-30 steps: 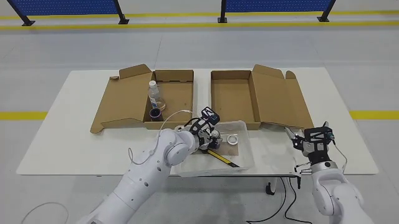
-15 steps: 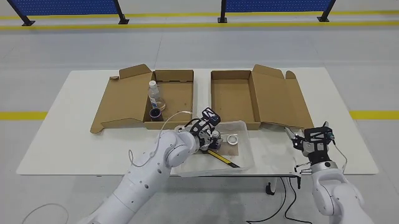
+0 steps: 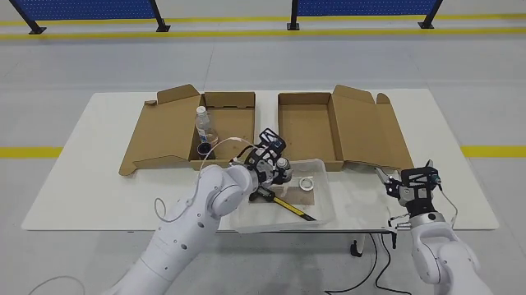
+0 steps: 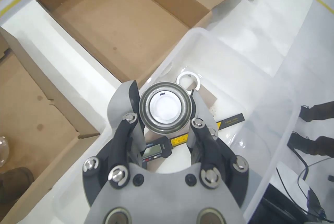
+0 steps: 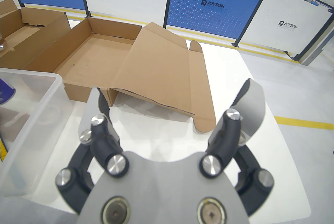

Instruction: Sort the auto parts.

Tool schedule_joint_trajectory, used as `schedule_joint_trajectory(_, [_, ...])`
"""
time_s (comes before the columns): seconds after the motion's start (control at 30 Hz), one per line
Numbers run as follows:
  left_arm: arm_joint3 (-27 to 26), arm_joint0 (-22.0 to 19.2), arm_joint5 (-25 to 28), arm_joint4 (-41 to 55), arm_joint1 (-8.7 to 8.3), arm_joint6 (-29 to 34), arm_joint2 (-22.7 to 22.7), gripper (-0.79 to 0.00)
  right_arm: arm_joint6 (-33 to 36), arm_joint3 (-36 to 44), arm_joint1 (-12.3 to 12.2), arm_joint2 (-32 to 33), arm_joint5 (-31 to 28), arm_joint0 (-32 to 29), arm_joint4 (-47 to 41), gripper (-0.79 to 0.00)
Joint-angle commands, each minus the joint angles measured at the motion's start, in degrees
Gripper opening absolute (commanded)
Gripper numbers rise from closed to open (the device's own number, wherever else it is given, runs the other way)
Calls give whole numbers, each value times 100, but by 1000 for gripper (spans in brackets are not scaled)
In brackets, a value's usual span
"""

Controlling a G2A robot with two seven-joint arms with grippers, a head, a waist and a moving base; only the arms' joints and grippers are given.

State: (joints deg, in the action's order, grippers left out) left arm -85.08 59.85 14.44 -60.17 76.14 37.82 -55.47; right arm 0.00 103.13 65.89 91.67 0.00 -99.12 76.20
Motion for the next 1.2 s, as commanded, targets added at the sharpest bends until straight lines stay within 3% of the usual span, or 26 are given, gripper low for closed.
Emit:
schedule_joint_trajectory(0.0, [-85,18,-31,-26,-19,-22,-93,-785,0,0,0,0,0,0,0,0])
schedule_joint_trajectory(0.3, [-307,9,-85,-163,-83,-74,-411,-785,0,0,0,0,0,0,0,0])
schedule_joint_trajectory(0.7, [68,-216,-271,-232,-92,-365,-638,-785,0,0,0,0,0,0,0,0])
schedule_joint_trajectory(1.17, [1184,-476,-1011,-869,-89,-1384,-919,-785,0,0,0,0,0,0,0,0])
